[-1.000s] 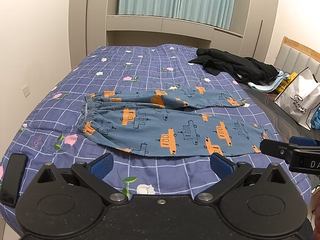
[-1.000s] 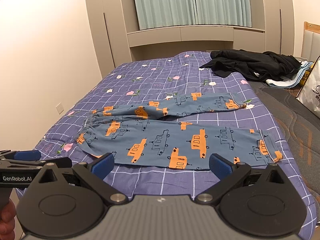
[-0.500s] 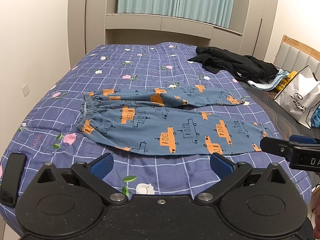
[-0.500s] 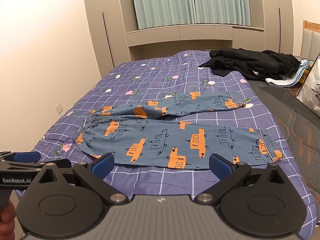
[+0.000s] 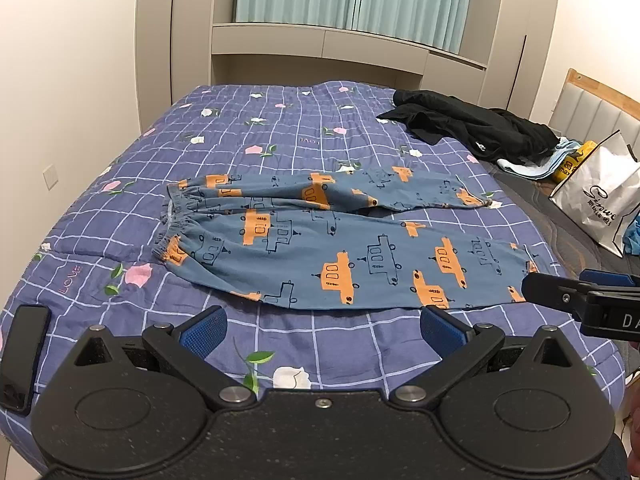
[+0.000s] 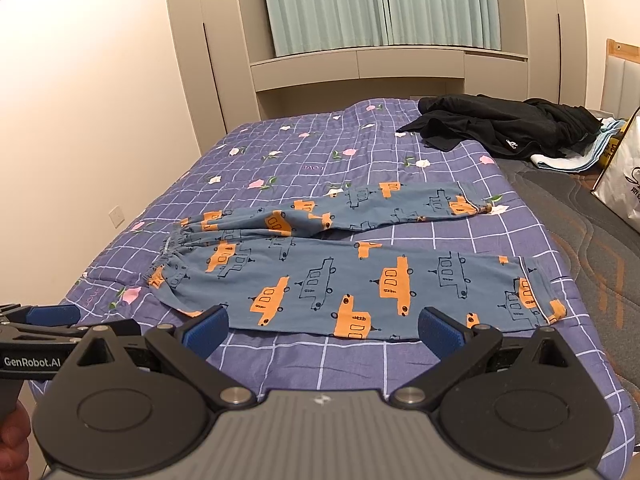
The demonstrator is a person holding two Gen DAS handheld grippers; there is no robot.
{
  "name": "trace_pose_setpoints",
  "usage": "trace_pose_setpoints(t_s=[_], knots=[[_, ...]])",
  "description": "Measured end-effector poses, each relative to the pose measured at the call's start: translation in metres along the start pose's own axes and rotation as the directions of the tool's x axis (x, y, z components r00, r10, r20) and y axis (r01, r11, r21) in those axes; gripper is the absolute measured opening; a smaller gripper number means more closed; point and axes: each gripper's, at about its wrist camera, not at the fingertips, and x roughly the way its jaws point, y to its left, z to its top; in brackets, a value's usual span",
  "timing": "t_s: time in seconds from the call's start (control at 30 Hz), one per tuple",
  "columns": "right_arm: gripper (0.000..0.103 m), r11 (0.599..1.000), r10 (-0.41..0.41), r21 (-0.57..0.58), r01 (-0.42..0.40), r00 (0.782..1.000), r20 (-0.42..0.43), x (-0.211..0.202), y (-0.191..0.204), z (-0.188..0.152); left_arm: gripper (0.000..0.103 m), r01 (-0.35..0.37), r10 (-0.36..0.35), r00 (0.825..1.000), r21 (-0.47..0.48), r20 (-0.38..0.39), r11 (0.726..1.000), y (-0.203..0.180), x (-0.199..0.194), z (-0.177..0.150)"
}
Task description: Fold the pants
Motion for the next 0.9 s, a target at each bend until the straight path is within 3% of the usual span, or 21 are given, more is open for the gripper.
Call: trace_pose_setpoints(t_s=[0.6,0.73,0.83,0.9], knots=[[0.103,1.0,0.004,-0.003,-0.004,0.998,-0.068,0.045,0.002,0.002,0.103,-0.009,0.008,0.998,-0.025,-0.06,1.0,0.019,0.048,0.006],[0.103,0.998,0.014,-0.064,-0.018,0.998,-0.058,0.062,0.004,0.019,0.103,-0.007,0.005,0.999,-0.023,-0.054,1.0,0.041,0.073,0.03],[0.103,0.989,0.044,-0.138,-0.045,0.999,-0.015,0.08,0.002,0.049,0.103,0.023,-0.024,0.999,-0.035,-0.026,0.999,0.07,0.098,0.062],[0.103,0.975,0.058,-0.216,-0.055,0.998,0.007,0.1,0.002,0.075,0.103,0.007,-0.007,1.0,-0.03,-0.008,1.0,0.089,0.119,0.086]])
